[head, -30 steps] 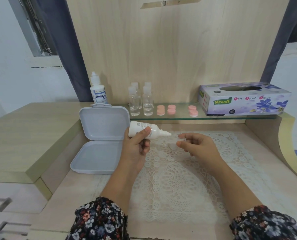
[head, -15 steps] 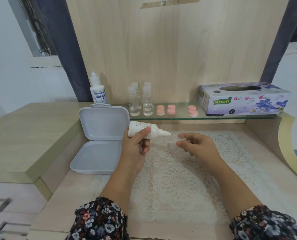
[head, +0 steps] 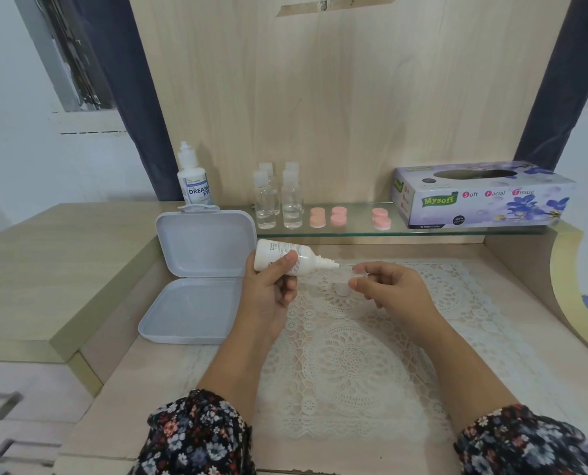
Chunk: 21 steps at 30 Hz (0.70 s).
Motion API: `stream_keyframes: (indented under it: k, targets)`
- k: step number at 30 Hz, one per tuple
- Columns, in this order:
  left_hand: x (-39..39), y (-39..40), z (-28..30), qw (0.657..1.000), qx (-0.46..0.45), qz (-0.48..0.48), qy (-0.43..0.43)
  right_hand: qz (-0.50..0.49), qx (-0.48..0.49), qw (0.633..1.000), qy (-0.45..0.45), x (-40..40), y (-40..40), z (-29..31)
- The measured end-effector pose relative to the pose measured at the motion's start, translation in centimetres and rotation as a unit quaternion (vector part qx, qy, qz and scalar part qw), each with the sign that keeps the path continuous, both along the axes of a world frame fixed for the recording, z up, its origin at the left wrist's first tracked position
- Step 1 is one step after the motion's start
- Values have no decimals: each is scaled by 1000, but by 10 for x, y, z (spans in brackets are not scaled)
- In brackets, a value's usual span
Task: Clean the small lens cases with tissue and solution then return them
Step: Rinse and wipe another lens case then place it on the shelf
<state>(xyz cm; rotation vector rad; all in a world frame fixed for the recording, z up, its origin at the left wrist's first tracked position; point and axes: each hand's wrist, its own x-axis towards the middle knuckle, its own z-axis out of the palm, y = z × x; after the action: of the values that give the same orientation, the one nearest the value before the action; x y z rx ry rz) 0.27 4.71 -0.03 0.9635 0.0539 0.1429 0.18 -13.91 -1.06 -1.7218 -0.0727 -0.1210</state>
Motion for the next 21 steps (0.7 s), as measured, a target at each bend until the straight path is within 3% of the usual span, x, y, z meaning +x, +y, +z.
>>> stream_keyframes:
  k: [21]
  targets:
    - [0,0,0,1000,-4,1,5,0,5,1000,-3,1,0,-1]
